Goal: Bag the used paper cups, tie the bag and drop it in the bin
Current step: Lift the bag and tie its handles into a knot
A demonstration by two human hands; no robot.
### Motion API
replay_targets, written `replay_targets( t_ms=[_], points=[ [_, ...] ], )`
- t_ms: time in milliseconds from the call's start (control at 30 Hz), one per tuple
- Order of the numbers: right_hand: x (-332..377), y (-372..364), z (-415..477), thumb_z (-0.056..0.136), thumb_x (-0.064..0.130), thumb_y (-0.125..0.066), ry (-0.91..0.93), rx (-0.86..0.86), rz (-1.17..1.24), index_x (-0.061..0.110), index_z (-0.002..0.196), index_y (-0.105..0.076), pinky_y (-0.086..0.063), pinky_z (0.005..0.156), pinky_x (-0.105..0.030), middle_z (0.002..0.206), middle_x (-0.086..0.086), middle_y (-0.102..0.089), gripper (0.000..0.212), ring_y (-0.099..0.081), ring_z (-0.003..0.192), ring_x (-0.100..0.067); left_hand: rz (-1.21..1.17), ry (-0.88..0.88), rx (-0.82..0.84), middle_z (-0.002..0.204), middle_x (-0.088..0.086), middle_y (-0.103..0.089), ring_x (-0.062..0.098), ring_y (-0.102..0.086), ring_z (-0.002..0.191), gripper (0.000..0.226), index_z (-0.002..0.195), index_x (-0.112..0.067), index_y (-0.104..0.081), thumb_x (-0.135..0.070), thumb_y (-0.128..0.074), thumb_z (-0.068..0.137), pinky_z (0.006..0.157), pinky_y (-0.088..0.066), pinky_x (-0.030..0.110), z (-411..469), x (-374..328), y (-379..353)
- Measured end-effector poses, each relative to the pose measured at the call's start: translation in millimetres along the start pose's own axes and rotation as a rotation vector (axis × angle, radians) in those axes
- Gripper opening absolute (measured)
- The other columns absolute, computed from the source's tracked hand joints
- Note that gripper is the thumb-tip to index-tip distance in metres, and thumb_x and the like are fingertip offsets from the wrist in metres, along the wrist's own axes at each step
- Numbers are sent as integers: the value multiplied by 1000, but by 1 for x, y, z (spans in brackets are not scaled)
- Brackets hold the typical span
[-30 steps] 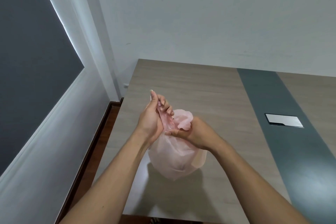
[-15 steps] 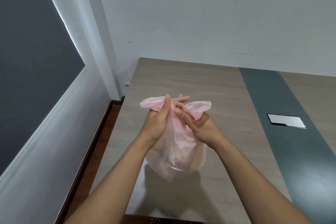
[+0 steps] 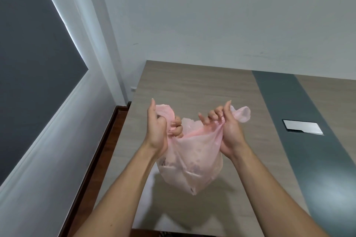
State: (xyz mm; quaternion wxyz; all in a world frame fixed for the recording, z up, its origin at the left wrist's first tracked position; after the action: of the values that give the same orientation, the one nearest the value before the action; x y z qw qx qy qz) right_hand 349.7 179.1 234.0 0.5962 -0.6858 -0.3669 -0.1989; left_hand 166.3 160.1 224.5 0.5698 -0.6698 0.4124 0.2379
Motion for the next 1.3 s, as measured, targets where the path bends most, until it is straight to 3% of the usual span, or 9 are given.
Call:
replay_targets(
  t_ms=[200,433,567,667,733,867,1033,1200,1300],
  points=[
    [-21,8,2,110,53,-62,-134,-111,-317,22,90,-53,-31,41,-24,64,7,-23,38,-20,46,-11,90,-4,-56,75,4,-36,13,-24,50,39,111,-14,-47,-37,-16,111,58,-14,34,5,6,-4],
    [-27,4,4,93,22,-61,-101,-42,-238,14,109,-53,-32,49,-28,75,2,-38,19,-30,54,-14,102,-49,-62,70,-5,-33,6,-22,45,91,117,-6,-77,-73,-15,115,52,-13,32,9,14,12],
    [-26,-2,4,111,19,-51,-90,18,-264,4,137,-62,-37,51,-30,82,1,-48,32,-35,58,-13,42,-32,-91,65,-6,-31,7,-22,45,65,123,-15,-86,-55,-35,121,47,-17,27,8,12,20],
    [-28,-6,2,121,35,-43,-96,64,-546,3,119,-66,-37,49,-26,78,4,-47,40,-35,58,-12,164,-47,-55,62,-7,-37,6,-28,48,29,136,-21,-75,-24,-59,112,46,-22,21,2,9,18],
    [-29,-11,-1,119,35,-43,-80,159,-832,1,104,-66,-41,50,-25,69,-2,-49,43,-39,58,-13,212,-6,15,62,-6,-49,2,-38,45,51,149,-23,-69,-1,-64,103,44,-31,14,-3,14,12],
    [-37,-45,-18,89,0,-45,89,565,-1438,33,90,-77,-51,75,-14,95,16,-77,46,-70,88,1,377,66,159,52,-10,-58,-2,-42,40,49,143,-25,-75,-10,-64,97,47,-31,13,-12,21,0],
    [-42,-44,-25,104,23,-38,34,581,-1474,50,96,-78,-45,74,1,100,38,-76,49,-60,82,25,500,58,125,46,-8,-45,5,-31,45,38,133,-19,-84,-35,-64,105,54,-22,28,-16,23,6],
    [-35,-33,-25,105,44,-59,-50,403,-1299,42,130,-60,-62,80,-47,109,8,-78,25,-64,76,-6,408,3,-145,59,6,-54,6,-41,46,31,106,1,-82,-25,-67,112,46,-36,15,-10,26,25],
    [-32,-28,-28,98,66,-69,-81,342,-1199,40,132,-46,-61,88,-47,110,10,-80,49,-73,78,-11,385,-21,-237,63,15,-61,16,-53,55,26,101,-8,-88,-22,-68,112,52,-45,23,-10,27,29]
  ],
)
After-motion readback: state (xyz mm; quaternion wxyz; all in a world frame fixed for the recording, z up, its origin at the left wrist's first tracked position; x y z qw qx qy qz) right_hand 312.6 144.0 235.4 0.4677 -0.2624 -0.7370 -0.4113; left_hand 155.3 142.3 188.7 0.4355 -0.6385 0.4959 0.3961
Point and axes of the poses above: each hand's wrist, its own z-axis towards the middle knuckle, its own y-axis out of the back of the hand, x = y × z, the point moved 7 cm from there along z, towards the middle knuckle
